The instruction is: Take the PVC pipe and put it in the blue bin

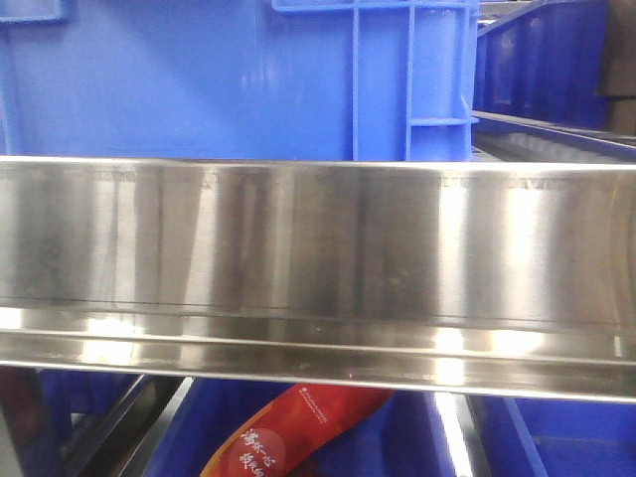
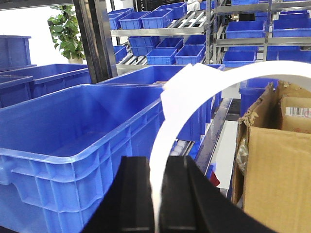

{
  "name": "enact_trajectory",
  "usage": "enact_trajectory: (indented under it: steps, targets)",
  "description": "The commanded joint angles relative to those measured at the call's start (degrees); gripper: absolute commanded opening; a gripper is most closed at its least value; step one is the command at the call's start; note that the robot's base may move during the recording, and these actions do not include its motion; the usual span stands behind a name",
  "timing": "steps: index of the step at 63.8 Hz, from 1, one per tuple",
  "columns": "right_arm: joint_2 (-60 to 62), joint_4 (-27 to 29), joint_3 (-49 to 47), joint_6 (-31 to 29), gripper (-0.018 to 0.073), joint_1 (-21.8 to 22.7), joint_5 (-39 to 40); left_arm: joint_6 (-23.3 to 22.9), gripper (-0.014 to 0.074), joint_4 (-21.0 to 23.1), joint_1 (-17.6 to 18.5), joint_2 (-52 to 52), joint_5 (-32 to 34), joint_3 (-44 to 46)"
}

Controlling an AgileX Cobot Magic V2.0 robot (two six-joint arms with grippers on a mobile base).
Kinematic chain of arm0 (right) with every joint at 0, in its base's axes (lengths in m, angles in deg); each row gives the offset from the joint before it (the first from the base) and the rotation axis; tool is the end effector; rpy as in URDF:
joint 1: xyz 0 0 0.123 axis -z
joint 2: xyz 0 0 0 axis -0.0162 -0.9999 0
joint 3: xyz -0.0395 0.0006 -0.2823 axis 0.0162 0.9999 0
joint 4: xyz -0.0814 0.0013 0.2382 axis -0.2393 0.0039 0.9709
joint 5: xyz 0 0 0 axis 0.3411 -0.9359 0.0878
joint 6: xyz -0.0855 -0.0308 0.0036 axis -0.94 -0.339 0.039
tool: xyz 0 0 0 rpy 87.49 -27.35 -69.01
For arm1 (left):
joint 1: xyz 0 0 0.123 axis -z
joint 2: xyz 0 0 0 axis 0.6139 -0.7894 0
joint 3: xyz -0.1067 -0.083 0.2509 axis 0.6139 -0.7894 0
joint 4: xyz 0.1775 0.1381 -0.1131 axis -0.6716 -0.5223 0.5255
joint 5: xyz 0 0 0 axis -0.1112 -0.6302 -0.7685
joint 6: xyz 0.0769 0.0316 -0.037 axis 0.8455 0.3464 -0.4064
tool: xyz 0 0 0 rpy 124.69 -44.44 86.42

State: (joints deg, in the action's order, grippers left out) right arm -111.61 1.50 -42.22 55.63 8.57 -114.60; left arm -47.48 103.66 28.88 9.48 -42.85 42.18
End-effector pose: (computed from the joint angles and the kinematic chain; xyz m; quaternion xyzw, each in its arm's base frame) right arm 0.0376 0.0168 0.4191 0.0114 0.7246 0.0708 0.6854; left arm 0.1430 -0.0038 0.4518 0.0414 0.7158 -0.0531 0.6951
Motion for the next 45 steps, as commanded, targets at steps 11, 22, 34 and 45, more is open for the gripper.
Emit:
enact_trajectory:
  steps: [11, 22, 34, 45]
  targets:
    - [-1.70, 0.68, -0.07, -0.48, -0.0168, -0.03, 1.10, 8.81, -0.0111, 5.97, 5.13, -3.48, 1.75, 0.92]
    - [-1.70, 1.12, -0.07, -0.48, -0.0168, -0.03, 1.10, 9.73, -0.0111, 5.49, 10.15, -5.75, 5.88, 0.92]
    - [-1.70, 1.12, -0.07, -0.48, -0.0168, -0.03, 1.10, 12.38, -0.0111, 5.21, 15.85, -9.11, 10.13, 0.92]
    - [-1.70, 1.12, -0.07, -0.48, -0.0168, -0.03, 1.10, 16.27, -0.0111, 5.08, 19.88, -12.36, 13.66, 0.92]
